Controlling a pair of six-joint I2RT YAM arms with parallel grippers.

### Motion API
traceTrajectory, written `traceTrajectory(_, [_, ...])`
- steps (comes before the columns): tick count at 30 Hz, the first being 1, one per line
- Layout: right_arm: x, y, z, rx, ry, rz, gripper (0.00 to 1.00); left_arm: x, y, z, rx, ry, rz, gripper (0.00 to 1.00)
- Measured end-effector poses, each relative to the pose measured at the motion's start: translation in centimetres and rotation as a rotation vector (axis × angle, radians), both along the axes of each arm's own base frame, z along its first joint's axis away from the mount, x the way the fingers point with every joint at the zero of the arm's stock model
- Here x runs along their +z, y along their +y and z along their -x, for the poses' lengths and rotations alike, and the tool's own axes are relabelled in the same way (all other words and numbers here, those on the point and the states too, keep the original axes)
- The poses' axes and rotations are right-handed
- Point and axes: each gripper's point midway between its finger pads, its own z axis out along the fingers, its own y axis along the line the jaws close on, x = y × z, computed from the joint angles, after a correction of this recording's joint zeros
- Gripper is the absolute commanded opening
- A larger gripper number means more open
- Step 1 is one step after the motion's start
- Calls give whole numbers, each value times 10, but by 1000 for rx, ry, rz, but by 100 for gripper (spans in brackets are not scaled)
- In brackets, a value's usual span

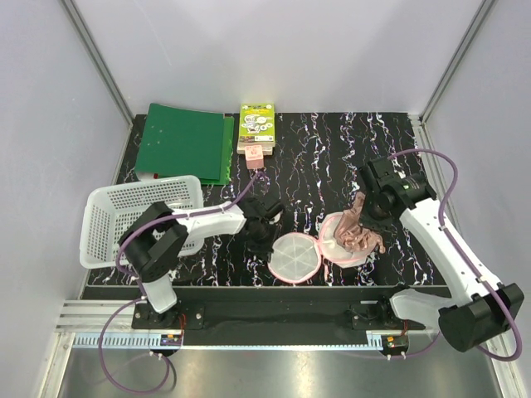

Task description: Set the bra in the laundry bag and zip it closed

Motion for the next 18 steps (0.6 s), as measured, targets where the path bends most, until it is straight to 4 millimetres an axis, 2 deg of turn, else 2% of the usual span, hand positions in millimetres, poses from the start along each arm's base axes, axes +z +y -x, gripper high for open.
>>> traceTrajectory(3, [-6,3,3,38,48,2,0,14,7,-7,-10,-48,-21,0])
traceTrajectory(5, [-13,7,4,70,87,-3,0,33,9,-11,-17,-89,-10,0])
traceTrajectory(10, [-39,22,6,139,203,-45,0,91,0,-26,-37,-207,75,0])
traceTrajectory(13, [-51,29,7,162,248,-70,0,112,-2,-29,-48,-242,101,0])
traceTrajectory(18, [-68,41,1,182,287,-108,0,132,-5,-30,-60,-259,127,0])
